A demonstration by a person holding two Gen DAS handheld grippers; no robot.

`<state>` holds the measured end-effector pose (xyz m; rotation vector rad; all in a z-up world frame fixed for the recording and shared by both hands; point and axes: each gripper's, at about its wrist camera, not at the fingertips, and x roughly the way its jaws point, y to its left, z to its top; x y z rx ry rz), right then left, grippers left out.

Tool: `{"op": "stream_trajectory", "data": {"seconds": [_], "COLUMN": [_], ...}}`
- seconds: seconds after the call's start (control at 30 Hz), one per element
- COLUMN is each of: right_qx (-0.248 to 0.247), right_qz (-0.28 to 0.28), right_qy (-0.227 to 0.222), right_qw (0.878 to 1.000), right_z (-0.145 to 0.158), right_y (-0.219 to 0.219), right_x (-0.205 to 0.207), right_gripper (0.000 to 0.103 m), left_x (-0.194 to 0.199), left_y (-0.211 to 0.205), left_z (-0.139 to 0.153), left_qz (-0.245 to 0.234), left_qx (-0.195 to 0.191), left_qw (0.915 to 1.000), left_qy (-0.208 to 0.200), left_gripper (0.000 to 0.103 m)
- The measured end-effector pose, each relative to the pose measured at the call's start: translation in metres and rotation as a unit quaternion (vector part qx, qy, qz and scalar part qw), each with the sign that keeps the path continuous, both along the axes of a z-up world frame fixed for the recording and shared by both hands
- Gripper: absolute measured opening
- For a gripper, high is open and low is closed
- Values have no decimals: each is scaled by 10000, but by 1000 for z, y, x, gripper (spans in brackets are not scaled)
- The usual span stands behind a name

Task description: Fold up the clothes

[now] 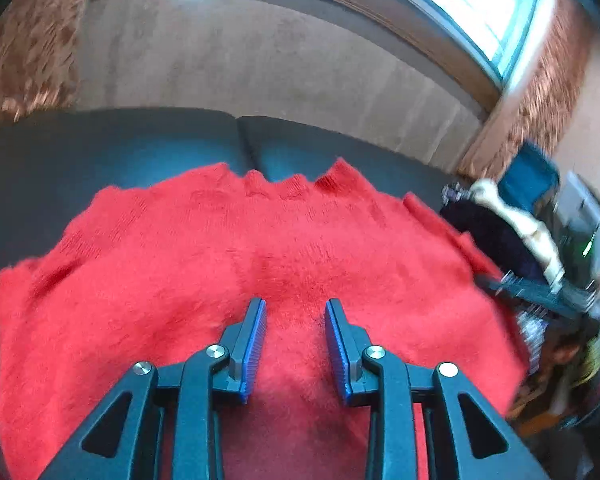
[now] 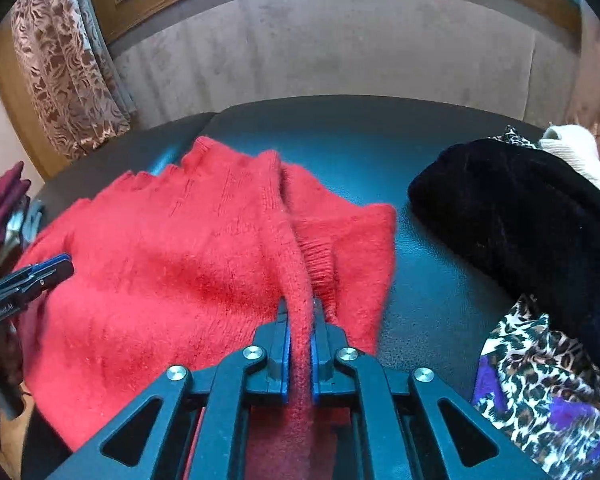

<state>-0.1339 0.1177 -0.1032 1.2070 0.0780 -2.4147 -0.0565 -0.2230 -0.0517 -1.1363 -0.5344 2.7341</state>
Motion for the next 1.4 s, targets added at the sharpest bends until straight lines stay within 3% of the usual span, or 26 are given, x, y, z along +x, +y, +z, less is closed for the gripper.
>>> {"op": "stream_trajectory", "data": {"seconds": [0.07,0.13,0.27,0.33,0.4,0.47,0.6,0.7,0.73,0.83,0.93,1.0,1.13,1.23,1.27,1.33,1.4], "right_qx": [-36,207,412,360,353,378,498,634,606,2,-27,7,-24,56,81,116,124], "right_qz": [-34,-138,50,362,681,936,943,740,682,579,621,651,660,680,682,681,682], "right_qy": [-50,181,960,1121,1128,1017,664,371,237,153,167,197,181,169,167,175,185], "right_qw": [10000,9995,9945,9924,9907,9897,9921,9945,9956,9982,9979,9977,9977,9975,9975,9975,9974], "right_z": [5,17,54,62,63,55,27,0,-9,-20,-21,-22,-25,-30,-31,-32,-33], "right_y": [4,1,-17,-36,-57,-83,-110,-105,-99,-78,-76,-76,-73,-75,-76,-76,-76], "right_x": [1,3,13,14,13,4,-24,-42,-46,-51,-47,-45,-49,-53,-54,-54,-54], "right_gripper": [14,40,49,67,73,73,76,80,88,95,98,99,101,103,103,103,103], "left_x": [25,52,104,124,138,146,152,152,152,150,138,124,111,130,137,146,154], "left_y": [-18,-42,-95,-114,-124,-123,-111,-99,-98,-104,-111,-109,-98,-81,-78,-80,-88], "left_z": [14,22,23,17,11,3,-10,-18,-19,-14,-12,-19,-42,-37,-37,-39,-38], "left_qz": [297,609,1258,1368,1319,1113,689,416,383,449,478,285,-549,-1173,-1222,-1054,-844], "left_qx": [-74,-95,-90,37,210,426,653,775,898,1494,1760,1724,2410,1945,1708,1219,1020], "left_qw": [9992,9974,9916,9904,9910,9929,9955,9960,9951,9876,9826,9845,9667,9698,9722,9794,9834], "left_qy": [250,378,299,194,125,62,-81,-170,-141,192,358,139,-670,-894,-1036,-1215,-1243], "left_gripper": [31,33,36,36,36,37,37,35,35,36,40,40,37,30,21,10,9]}}
